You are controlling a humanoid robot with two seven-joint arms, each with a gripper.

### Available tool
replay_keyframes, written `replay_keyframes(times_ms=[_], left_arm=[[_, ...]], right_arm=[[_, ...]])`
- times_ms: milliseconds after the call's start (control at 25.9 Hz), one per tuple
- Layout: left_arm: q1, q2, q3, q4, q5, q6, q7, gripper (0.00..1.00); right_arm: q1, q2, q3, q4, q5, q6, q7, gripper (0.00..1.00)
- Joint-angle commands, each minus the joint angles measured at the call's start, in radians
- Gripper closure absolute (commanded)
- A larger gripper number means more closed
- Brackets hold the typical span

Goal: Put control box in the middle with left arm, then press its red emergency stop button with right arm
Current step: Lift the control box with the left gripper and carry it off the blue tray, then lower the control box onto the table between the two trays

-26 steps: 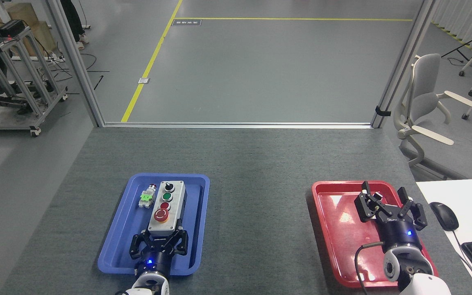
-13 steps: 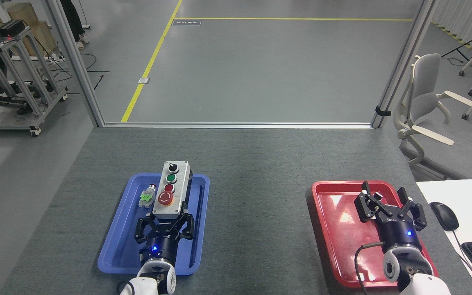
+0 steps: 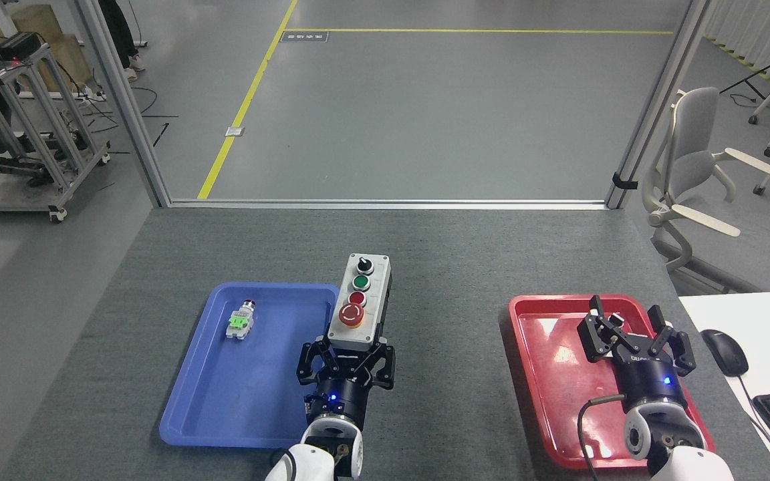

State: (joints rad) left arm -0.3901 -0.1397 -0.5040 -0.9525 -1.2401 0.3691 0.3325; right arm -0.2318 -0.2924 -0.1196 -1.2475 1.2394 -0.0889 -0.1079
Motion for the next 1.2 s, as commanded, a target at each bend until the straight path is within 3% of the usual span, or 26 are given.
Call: replay_keyframes(times_ms=[0,155,348,541,735,1160], left_arm=[[-0.001,-0.001,-0.087,-0.017,0.064,0.065,0.003,1.0],[-0.001,-0.003,-0.179,-0.066,0.209,0.111,0.011,1.0],[-0.003,-0.003,-0.314,-0.088,0.257,0.225,0.014,1.0],[-0.001,-0.003,-0.327,-0.052,0.406,0.254,0.039,1.0],[-0.001,-0.003,-0.331,0.021,0.608,0.244,0.177,1.0],[-0.015,-0.003,-0.43,0.028,0.604,0.33,0.187,1.0]], right_arm=[[0.0,0.006,0.001,-0.001,0.0,0.0,-0.004,0.01],[-0.001,0.007,0.001,-0.001,0.0,0.0,-0.006,0.01],[-0.007,0.01,-0.002,-0.001,0.0,-0.002,-0.004,0.01],[-0.007,0.009,0.0,-0.001,-0.002,-0.002,-0.003,0.01],[-0.007,0.006,0.0,-0.001,-0.002,0.001,-0.004,0.01],[-0.017,0.01,0.0,0.0,-0.006,0.003,-0.003,0.01]])
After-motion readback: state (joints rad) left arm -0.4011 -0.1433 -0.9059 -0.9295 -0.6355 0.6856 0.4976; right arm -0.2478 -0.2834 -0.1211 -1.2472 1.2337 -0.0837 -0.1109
